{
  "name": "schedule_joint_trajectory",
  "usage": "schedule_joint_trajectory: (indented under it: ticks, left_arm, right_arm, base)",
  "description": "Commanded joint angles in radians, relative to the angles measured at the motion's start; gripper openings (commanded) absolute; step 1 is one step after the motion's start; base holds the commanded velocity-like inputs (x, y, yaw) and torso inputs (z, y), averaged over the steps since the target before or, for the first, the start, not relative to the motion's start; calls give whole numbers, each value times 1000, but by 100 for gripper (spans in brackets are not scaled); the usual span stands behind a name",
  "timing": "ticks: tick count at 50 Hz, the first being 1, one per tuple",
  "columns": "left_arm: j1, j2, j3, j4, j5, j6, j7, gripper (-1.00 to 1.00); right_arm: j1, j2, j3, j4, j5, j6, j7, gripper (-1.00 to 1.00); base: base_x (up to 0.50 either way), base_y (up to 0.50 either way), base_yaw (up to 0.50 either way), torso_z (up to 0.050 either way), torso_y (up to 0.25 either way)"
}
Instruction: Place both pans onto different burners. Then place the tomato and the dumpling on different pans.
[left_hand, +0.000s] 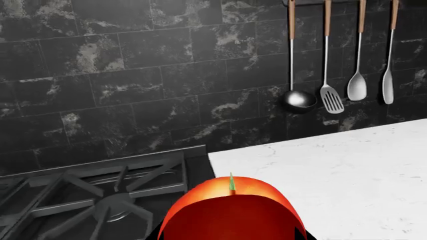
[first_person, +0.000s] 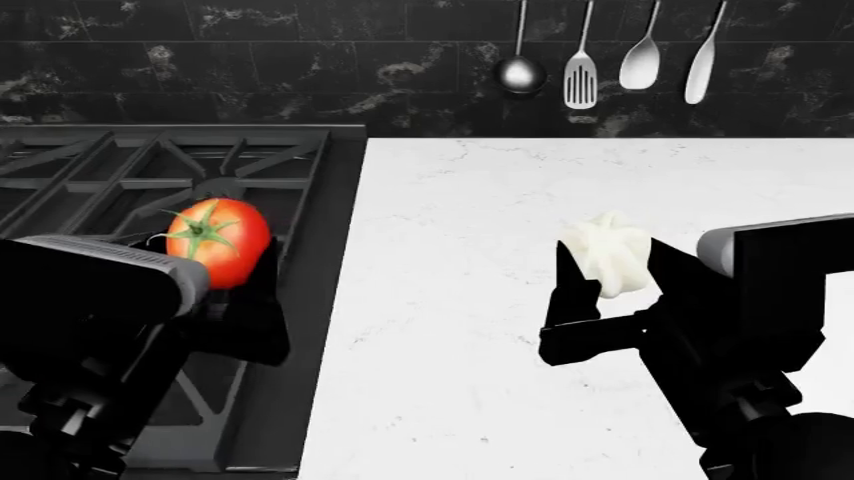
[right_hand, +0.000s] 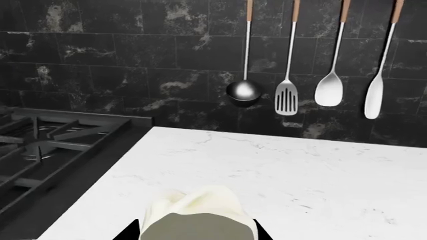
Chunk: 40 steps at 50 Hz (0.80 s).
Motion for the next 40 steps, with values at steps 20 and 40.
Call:
schedule_joint_trajectory:
  ticks: [20, 40]
  left_arm:
    - [-10, -15, -21, -7, -39, 24, -5, -100]
    - [-5, -36, -34, -14, -46, 25, -21, -100]
  right_arm:
    - [51, 7, 1, -5, 26, 11, 4, -100]
    - [75, 4, -13, -11, 37, 20, 20, -100]
  base:
    - [0, 500, 0, 0, 0]
    - [0, 500, 0, 0, 0]
